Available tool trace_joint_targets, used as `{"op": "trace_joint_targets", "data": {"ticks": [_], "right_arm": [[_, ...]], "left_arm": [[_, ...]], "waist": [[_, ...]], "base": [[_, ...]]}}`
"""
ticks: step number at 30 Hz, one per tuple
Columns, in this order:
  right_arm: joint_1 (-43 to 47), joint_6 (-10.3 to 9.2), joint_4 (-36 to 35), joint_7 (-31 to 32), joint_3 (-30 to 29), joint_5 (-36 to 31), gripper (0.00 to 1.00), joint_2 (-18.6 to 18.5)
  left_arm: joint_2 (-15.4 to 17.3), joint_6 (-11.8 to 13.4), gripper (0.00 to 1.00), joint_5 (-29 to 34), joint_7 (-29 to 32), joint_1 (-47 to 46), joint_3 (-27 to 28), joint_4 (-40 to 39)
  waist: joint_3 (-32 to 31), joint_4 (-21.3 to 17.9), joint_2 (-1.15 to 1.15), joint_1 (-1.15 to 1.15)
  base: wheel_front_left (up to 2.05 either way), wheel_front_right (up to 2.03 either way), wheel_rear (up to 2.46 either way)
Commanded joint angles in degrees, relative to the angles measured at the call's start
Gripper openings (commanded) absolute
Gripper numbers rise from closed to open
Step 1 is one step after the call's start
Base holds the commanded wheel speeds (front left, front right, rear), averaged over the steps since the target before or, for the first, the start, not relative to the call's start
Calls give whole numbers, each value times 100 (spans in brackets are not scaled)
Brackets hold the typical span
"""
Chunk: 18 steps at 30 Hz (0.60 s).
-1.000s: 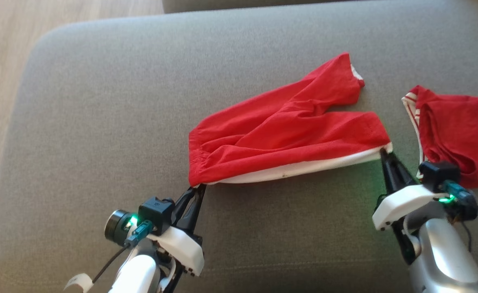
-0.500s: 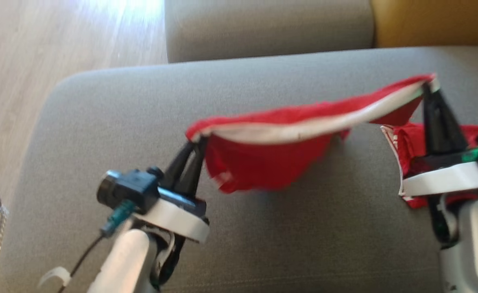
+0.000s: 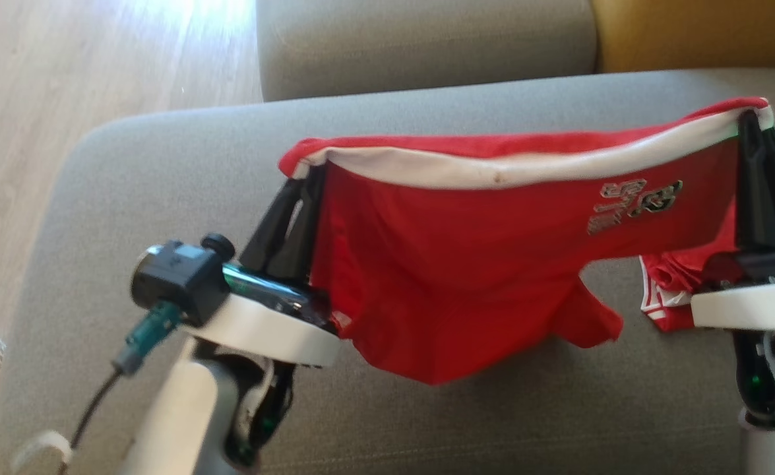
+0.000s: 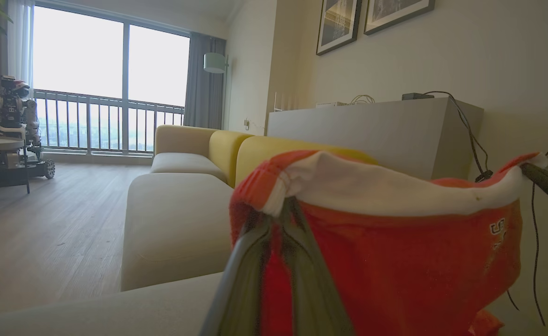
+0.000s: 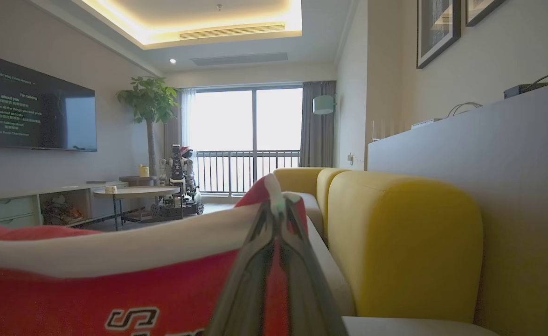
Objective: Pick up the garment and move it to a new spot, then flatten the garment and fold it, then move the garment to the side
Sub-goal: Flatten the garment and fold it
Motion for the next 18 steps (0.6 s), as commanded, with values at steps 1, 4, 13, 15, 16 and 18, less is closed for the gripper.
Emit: {"op": "trace_joint_targets", "data": {"ticks": [1, 4, 13, 15, 16, 18], "right_arm": [[-331, -1, -170, 135, 147, 67, 0, 4], [-816, -1, 19, 432, 251, 270, 0, 5], [-4501, -1, 1755, 802, 449, 620, 0, 5], [-5416, -1, 2348, 467, 344, 486, 0, 5], [-5807, -1, 2658, 278, 280, 419, 0, 5], [-6455, -1, 3231, -147, 150, 350, 0, 6]], "left_arm": [[114, -24, 0, -8, 106, -374, 284, -241], [167, -220, 0, -293, 468, -844, 367, -116], [579, -827, 0, -1047, 1293, -4260, 875, 1587], [771, -866, 0, -773, 1085, -5130, 832, 2095], [780, -875, 0, -716, 935, -5503, 845, 2350], [801, -859, 0, -539, 528, -6136, 901, 2858]], "waist": [[118, 1, 0, 0], [470, 20, 0, 0], [2269, 89, 0, 0], [2607, 98, 0, 0], [2749, 110, 0, 0], [2973, 142, 0, 0]], "base": [[0, 0, 0], [0, 0, 0], [0, 0, 0], [0, 0, 0], [0, 0, 0], [0, 0, 0]]}}
